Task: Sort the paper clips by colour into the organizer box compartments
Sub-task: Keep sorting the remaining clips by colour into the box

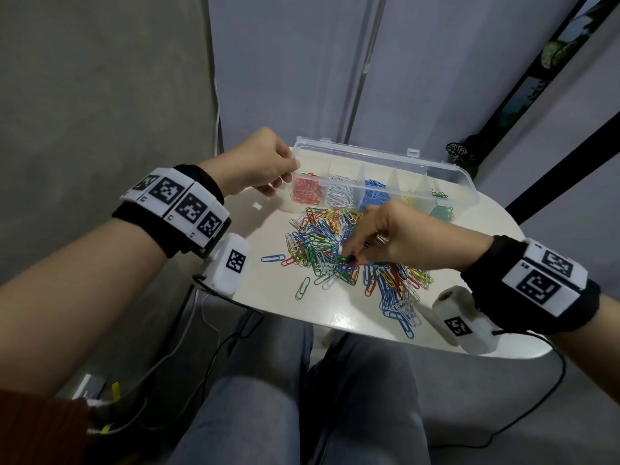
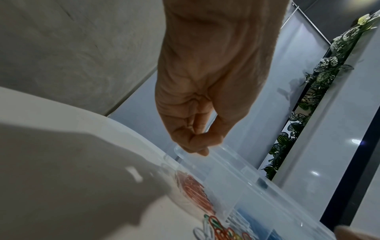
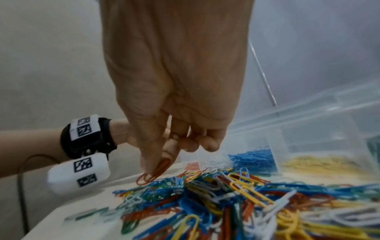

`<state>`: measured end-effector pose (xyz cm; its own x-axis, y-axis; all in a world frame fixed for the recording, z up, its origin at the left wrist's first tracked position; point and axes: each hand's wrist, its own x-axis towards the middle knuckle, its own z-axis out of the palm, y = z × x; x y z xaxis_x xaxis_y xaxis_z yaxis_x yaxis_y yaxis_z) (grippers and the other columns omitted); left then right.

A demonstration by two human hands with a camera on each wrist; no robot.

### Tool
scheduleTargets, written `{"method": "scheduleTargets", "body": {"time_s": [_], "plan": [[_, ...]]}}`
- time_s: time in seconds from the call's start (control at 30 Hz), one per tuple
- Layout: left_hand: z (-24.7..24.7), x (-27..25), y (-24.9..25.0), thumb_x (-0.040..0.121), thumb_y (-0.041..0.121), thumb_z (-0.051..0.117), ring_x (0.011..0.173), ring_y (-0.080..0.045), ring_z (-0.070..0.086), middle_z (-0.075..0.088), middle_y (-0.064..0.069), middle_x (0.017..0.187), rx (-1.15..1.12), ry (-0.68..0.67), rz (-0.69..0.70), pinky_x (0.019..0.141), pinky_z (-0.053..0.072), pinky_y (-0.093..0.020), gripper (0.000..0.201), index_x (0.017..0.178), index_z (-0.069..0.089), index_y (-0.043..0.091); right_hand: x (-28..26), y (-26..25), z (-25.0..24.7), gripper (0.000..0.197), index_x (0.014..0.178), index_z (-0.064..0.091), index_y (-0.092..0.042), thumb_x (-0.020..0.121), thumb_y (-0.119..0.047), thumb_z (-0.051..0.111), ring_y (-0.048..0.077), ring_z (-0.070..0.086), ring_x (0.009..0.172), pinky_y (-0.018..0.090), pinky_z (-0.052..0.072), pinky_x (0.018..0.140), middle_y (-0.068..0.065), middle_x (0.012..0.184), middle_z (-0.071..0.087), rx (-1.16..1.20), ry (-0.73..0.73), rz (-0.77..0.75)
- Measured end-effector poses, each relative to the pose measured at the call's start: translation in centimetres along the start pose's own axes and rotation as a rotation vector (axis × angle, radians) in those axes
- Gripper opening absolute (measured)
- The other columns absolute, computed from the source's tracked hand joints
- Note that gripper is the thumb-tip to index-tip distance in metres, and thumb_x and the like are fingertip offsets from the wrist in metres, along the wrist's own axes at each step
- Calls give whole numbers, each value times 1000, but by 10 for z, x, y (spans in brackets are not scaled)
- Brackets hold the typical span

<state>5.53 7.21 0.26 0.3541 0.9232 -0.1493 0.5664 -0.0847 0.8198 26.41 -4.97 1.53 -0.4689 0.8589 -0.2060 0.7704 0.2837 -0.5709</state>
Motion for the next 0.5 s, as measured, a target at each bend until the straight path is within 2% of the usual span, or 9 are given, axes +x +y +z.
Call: {"method": "scheduleTargets", "body": {"time_s": [0.1, 0.27, 0.37, 0.4, 0.5], "plan": [[0, 0, 0, 99, 16, 53, 56, -14, 48, 60, -6, 73, 1, -3, -1, 38, 45, -18, 24, 100, 65, -4, -4, 2, 8, 26, 100, 77, -22, 84, -2, 70, 1, 60, 83, 10, 44, 72, -20, 85, 67, -90, -61, -80], [1, 0, 0, 99, 15, 53, 55, -14, 47, 59, -6, 72, -6, -3, -1, 38, 45, -17, 23, 101, 65, -5, 1, 11, 22, 25, 96, 79, -17, 80, 1, 71, 8, 55, 76, 20, 44, 68, -9, 81, 69, -168, -12, -183], [1, 0, -1, 99, 15, 53, 55, -14, 47, 59, -6, 71, -4, -2, -3, 37, 44, -18, 22, 99, 65, -3, 3, 14, 25, 23, 96, 79, -18, 79, -4, 73, 14, 52, 79, 12, 36, 71, -7, 83, 70, -231, 13, -222], [1, 0, -1, 99, 15, 53, 54, -14, 47, 59, -6, 71, -5, -4, -1, 38, 44, -18, 21, 98, 65, -2, 2, 14, 26, 23, 96, 79, -18, 79, -3, 72, 16, 52, 79, 12, 36, 73, -6, 83, 70, -246, 22, -234], [1, 0, -1, 99, 15, 52, 54, -14, 46, 58, -7, 71, -13, -7, 10, 37, 43, -17, 21, 95, 64, -2, -2, 15, 26, 22, 94, 78, -17, 78, -4, 70, 20, 51, 78, 34, 46, 69, -5, 79, 68, -295, 49, -266]]}}
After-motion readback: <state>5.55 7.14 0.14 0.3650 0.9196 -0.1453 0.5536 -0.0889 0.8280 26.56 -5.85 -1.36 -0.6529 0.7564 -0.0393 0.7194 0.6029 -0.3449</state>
